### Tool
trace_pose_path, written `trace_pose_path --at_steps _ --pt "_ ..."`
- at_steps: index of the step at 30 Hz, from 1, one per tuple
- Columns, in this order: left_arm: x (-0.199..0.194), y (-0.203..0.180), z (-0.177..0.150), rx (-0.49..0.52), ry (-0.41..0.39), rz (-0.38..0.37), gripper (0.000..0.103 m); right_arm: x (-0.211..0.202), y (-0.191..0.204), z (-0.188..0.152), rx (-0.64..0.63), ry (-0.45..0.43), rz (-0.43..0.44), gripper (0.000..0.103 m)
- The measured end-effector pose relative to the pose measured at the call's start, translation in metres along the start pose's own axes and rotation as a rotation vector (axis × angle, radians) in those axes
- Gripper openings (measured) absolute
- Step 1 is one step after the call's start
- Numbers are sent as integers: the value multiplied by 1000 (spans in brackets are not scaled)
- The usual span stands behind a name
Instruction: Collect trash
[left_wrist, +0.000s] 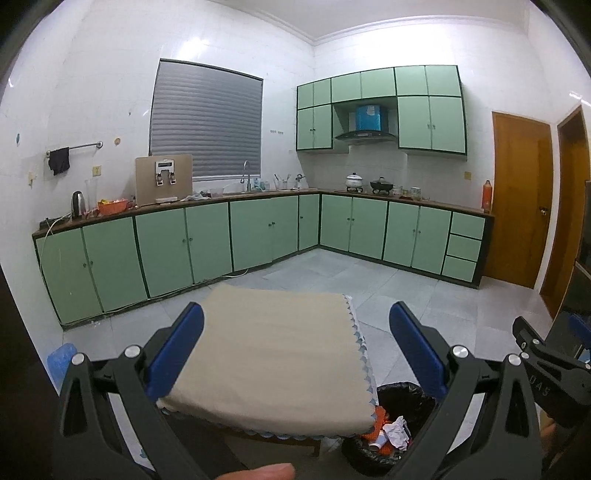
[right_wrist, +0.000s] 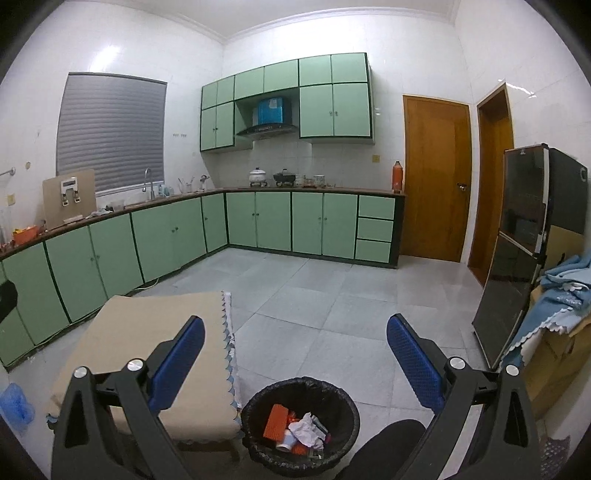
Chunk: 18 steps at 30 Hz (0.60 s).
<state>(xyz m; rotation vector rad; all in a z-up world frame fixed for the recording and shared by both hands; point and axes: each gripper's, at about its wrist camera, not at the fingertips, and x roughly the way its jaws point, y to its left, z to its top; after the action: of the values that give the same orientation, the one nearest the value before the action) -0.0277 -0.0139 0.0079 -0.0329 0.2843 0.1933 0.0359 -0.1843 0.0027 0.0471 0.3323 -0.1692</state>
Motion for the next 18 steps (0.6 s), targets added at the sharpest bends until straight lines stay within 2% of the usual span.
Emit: trace_pose_path --at_steps 18 --pt "8 1 -8 9 -5 11 97 9 0 -3 -15 16 -7 97"
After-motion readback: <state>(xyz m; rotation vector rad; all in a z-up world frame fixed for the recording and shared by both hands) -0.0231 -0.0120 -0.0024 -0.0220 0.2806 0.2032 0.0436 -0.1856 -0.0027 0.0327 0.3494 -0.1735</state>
